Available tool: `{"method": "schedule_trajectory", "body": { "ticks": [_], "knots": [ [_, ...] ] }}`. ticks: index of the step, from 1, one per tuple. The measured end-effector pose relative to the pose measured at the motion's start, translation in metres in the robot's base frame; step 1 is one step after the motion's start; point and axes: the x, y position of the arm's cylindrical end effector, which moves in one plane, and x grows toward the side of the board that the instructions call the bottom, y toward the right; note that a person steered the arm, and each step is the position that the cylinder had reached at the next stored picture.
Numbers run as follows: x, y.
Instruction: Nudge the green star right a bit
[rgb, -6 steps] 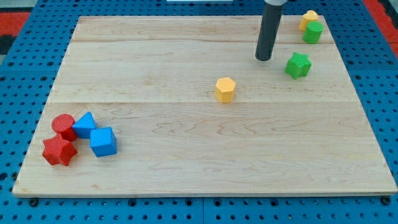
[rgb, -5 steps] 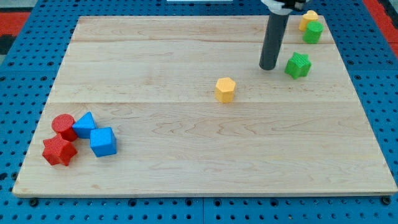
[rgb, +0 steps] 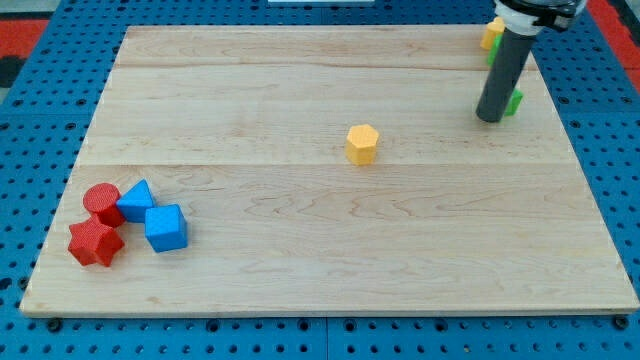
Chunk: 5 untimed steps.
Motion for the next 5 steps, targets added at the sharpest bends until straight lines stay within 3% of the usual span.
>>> {"method": "schedule_trajectory", "body": {
  "ticks": [2, 5],
  "knots": [
    [0.000, 0.027],
    [-0.011, 0.022]
  ]
}}
